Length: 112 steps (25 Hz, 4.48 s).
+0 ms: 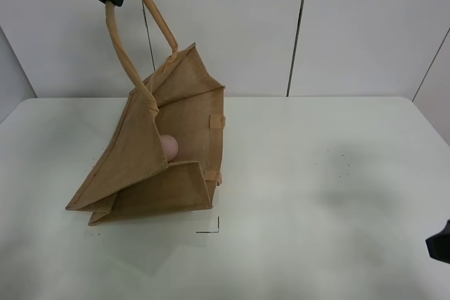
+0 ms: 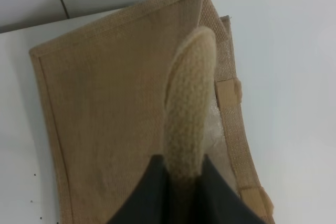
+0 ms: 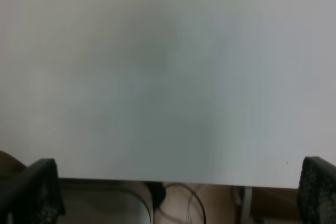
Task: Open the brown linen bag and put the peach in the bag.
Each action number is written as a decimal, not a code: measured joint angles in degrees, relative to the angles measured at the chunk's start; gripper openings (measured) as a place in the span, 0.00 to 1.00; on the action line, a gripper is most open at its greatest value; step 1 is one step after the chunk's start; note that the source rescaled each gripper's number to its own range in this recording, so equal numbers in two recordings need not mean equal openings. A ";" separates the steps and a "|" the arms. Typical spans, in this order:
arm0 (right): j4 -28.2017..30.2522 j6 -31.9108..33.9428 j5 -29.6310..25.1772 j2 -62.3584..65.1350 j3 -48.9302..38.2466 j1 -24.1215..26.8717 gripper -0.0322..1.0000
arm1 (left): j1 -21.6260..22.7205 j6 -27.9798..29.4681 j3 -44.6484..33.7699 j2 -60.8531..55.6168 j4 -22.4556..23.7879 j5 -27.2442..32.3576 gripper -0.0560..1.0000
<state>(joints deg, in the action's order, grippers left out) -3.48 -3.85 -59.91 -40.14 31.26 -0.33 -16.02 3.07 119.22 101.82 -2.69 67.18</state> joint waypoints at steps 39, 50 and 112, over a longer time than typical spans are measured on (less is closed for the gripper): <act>0.10 0.40 1.07 40.30 -2.95 -1.14 1.00 | 0.00 0.00 -5.25 6.07 -0.89 -0.34 0.05; 0.22 0.40 1.07 40.30 -2.95 -1.14 1.00 | 0.00 0.05 -7.05 22.87 -1.95 -4.20 0.05; -0.13 1.06 1.07 40.30 -2.95 -1.14 1.00 | 10.02 -0.10 -46.58 -27.90 2.69 -0.22 1.00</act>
<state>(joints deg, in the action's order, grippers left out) -3.61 -2.79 -58.85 0.15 28.31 -1.46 -6.00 2.97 72.64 73.92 0.00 66.96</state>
